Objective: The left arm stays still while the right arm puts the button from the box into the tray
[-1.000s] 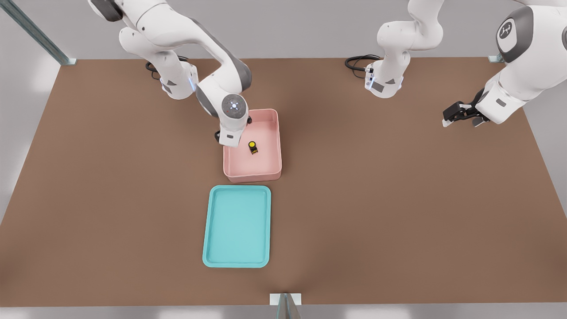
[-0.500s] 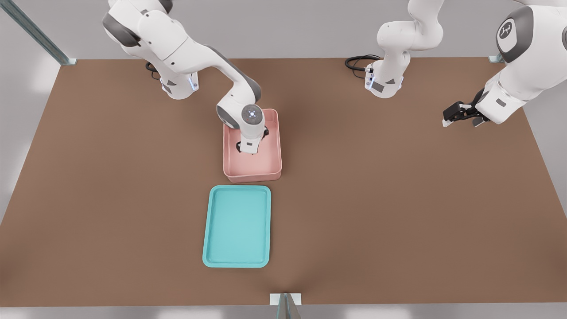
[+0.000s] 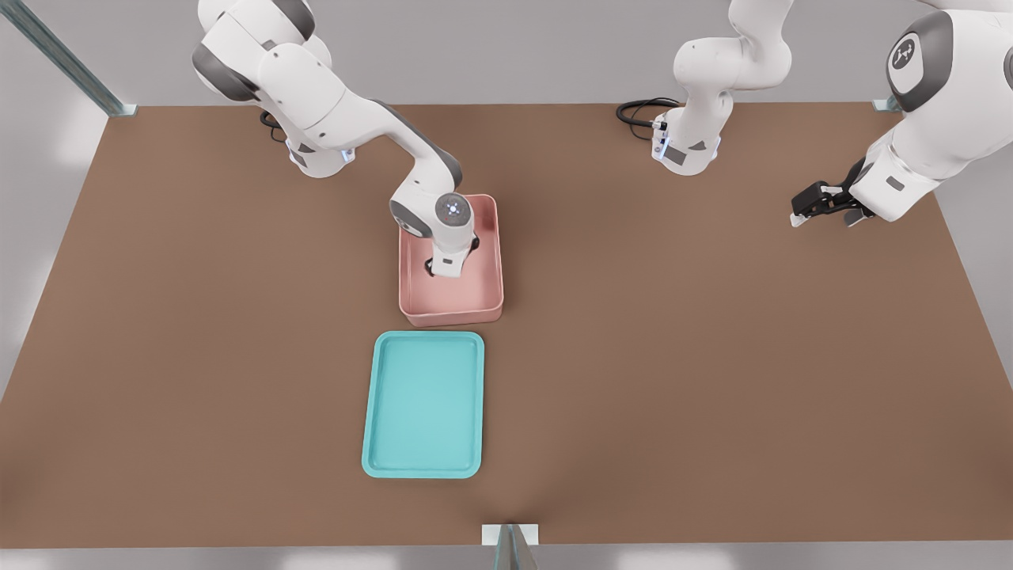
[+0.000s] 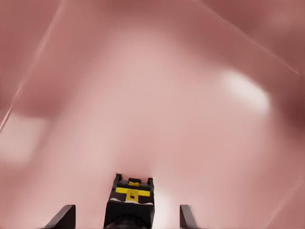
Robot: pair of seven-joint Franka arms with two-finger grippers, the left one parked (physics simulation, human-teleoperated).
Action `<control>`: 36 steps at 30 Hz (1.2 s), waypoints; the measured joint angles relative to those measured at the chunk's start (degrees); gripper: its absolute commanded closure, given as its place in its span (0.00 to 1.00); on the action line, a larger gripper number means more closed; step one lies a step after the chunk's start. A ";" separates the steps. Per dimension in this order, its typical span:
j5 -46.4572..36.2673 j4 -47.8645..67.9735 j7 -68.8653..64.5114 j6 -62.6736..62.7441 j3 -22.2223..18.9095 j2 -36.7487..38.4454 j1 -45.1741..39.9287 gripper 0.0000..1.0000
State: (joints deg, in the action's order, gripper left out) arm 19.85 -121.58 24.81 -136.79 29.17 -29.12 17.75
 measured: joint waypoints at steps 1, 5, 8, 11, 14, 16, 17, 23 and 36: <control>0.06 -0.01 0.21 -0.15 0.00 -0.01 0.00 0.49; 0.33 -0.45 0.42 -0.74 0.02 -0.02 -0.45 0.73; 0.23 -0.51 0.20 -0.87 0.24 1.01 -1.33 0.75; 0.12 0.11 -0.06 -0.69 0.49 2.49 -1.72 0.75; -0.08 2.39 -0.46 0.57 0.89 4.57 -2.21 0.75; -0.80 7.61 -1.20 2.53 1.76 5.04 -4.96 0.75; -1.10 11.07 -1.82 3.70 1.94 4.75 -6.89 0.75; -4.72 47.19 -8.23 14.75 -0.20 -13.61 -12.14 0.75; 3.58 51.93 -15.40 20.87 5.20 -16.71 -16.33 0.00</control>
State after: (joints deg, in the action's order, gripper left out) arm 23.43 -69.65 9.41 -115.92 34.37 -45.84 1.42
